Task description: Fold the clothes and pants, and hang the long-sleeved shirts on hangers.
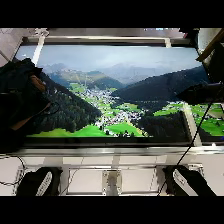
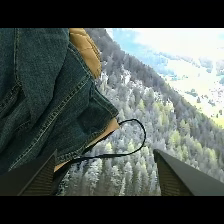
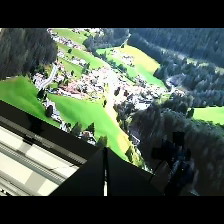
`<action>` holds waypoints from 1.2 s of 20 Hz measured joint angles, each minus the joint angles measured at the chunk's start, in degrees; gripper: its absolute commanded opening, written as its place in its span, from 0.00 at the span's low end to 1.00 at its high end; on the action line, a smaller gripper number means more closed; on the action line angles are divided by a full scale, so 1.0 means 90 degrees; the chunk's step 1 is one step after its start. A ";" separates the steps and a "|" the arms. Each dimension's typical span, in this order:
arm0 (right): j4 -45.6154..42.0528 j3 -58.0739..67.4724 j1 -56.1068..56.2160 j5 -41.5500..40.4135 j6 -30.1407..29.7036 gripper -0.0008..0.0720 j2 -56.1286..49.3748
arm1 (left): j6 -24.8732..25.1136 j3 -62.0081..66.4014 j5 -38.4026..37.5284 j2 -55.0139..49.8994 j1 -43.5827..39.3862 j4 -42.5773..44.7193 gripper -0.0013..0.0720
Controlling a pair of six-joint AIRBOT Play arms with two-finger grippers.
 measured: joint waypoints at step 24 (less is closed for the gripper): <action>-0.0073 0.0007 0.0000 -0.1411 -0.0002 0.83 -0.0007 | 0.0005 -0.0012 0.0597 -0.2042 0.0279 0.2013 0.95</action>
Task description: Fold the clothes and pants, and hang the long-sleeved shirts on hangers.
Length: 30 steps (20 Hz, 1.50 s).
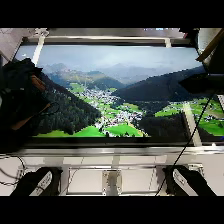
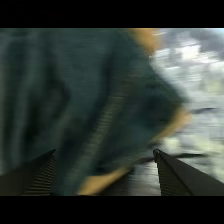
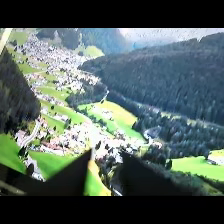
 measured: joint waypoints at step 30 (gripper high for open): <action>-0.0296 0.1151 -0.0012 -0.0911 0.0542 0.93 0.0000 | -0.0029 0.2778 -0.0311 -0.2147 0.1775 -0.1513 0.08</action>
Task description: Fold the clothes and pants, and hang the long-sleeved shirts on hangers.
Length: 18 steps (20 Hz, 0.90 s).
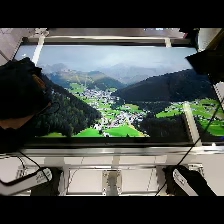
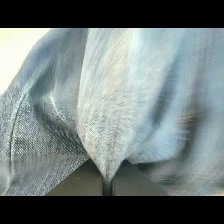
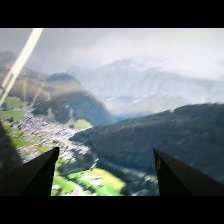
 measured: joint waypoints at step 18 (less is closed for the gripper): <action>-0.2472 0.1996 0.0000 0.0600 -0.0063 0.93 -0.0481 | -0.0333 -0.0029 0.1644 -0.1855 -0.7946 -0.3344 0.98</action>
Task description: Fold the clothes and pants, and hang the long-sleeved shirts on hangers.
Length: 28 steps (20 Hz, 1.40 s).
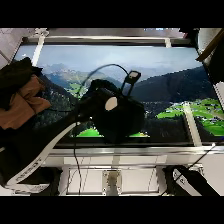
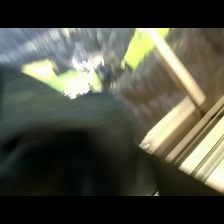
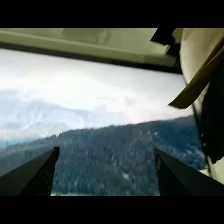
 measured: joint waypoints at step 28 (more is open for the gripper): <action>0.1916 -0.4180 0.0000 0.0313 -0.0022 0.93 -0.0979 | 0.2106 -0.1222 -0.0364 0.0270 0.4010 -0.2934 0.08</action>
